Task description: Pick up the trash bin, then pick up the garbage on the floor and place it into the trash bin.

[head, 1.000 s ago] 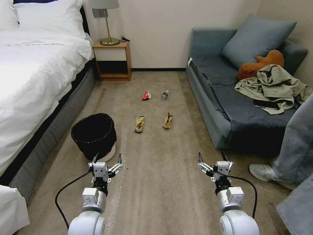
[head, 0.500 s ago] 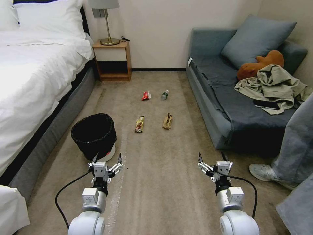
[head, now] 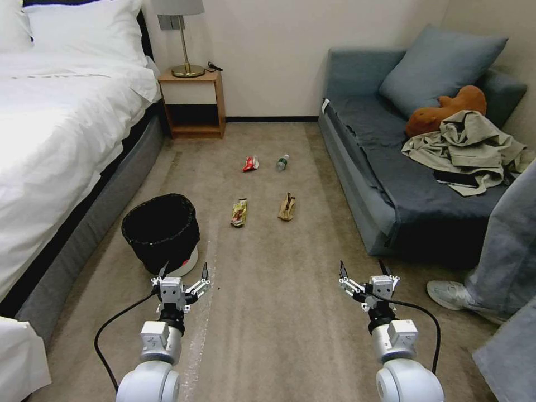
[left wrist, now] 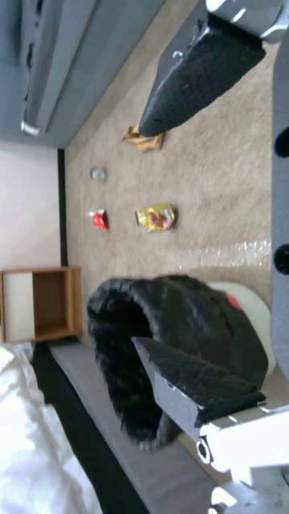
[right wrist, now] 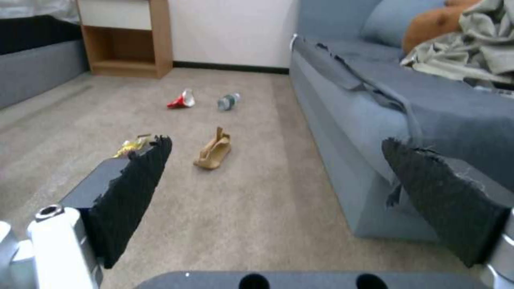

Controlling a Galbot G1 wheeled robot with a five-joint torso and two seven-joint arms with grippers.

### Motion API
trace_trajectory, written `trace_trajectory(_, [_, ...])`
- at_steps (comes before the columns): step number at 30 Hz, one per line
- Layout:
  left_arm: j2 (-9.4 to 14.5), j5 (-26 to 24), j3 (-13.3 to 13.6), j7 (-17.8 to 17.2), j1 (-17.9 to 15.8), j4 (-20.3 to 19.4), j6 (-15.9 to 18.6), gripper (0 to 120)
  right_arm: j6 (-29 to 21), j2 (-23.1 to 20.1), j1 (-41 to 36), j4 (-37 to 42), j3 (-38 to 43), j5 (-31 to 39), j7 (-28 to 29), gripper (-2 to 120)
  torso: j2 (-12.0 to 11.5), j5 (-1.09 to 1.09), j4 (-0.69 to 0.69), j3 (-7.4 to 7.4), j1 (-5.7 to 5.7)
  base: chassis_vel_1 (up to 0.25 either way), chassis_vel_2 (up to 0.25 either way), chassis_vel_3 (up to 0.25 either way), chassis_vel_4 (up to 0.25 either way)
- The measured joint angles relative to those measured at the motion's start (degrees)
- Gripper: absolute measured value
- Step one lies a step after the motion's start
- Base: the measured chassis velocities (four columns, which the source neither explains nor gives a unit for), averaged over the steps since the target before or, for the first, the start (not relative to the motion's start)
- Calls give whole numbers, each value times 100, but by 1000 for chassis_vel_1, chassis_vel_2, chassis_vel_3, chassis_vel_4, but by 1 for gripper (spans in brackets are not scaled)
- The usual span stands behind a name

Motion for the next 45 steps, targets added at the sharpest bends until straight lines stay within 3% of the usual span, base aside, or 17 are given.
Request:
trace_trajectory(3, [41,-487,-260,-83,-85,-408,715,100,-724,-121,-330,572,200,398,83,100,0,-2,-2,0,0,0,0,0,0])
trace_trajectory(6, [69,-829,-444,-141,-144,-692,1215,100,-1267,-209,-576,998,346,693,140,100,0,-2,-1,0,0,0,0,0,0])
trace_trajectory(7, [69,-829,-444,-141,-144,-692,1215,100,-1267,-209,-576,998,346,693,140,100,0,-2,-1,0,0,0,0,0,0])
trace_trajectory(9, [97,-1140,-612,-192,-197,-954,1674,100,-1737,-286,-793,1373,472,949,194,100,1,-3,-2,0,0,0,0,0,0])
trace_trajectory(10, [97,-1140,-612,-192,-197,-954,1674,100,-1737,-286,-793,1373,472,949,194,100,1,-3,-2,0,0,0,0,0,0])
trace_trajectory(12, [124,-1452,-778,-241,-252,-1216,2129,100,-1902,-310,-859,1496,514,1037,215,100,0,-1,-1,0,0,0,0,0,0])
trace_trajectory(15, [142,-1666,-893,-277,-289,-1396,2438,100,-1923,-313,-868,1507,519,1048,218,100,0,0,-1,0,0,0,0,0,0])
trace_trajectory(22, [170,-1780,-938,-285,-307,-1432,2504,100,-2182,-591,-725,1490,404,1536,250,100,0,-5,1,0,0,0,0,0,0])
trace_trajectory(24, [456,-2210,-1168,-352,-419,-1499,2530,100,-2190,-595,-729,1447,339,1535,251,100,1,2,-1,0,0,0,0,0,0])
trace_trajectory(26, [534,-2318,-1205,-371,-455,-1477,2530,100,-2187,-588,-737,1436,318,1523,251,100,1,2,-1,0,0,0,0,0,0])
trace_trajectory(27, [658,-2477,-1265,-453,-533,-1277,2557,100,-2170,-568,-755,1418,280,1483,249,100,0,-6,-1,0,0,0,0,0,0])
trace_trajectory(32, [860,-2678,-1350,-588,-741,-847,2588,100,-2129,-546,-783,1396,237,1408,241,100,0,-3,-1,0,0,0,0,0,0])
trace_trajectory(34, [1071,-2884,-1409,-757,-1038,-433,2653,100,-2091,-545,-807,1383,243,1382,234,100,0,-3,-1,0,0,0,0,0,0])
trace_trajectory(35, [1071,-2884,-1409,-757,-1038,-433,2653,100,-2091,-545,-807,1383,243,1382,234,100,0,-3,-1,0,0,0,0,0,0])
trace_trajectory(38, [1223,-3315,-1413,-1025,-1293,-287,2837,100,-2059,-546,-827,1364,263,1369,233,100,0,-4,-1,0,0,0,0,0,0])
trace_trajectory(40, [1347,-3814,-1378,-1373,-1648,-131,3063,100,-2011,-526,-845,1317,266,1319,230,100,0,-3,-2,0,0,0,0,0,0])
trace_trajectory(45, [1505,-4085,-1313,-1690,-1986,193,3161,100,-1978,-474,-848,1265,221,1265,229,100,0,-3,-2,0,0,0,0,0,0])
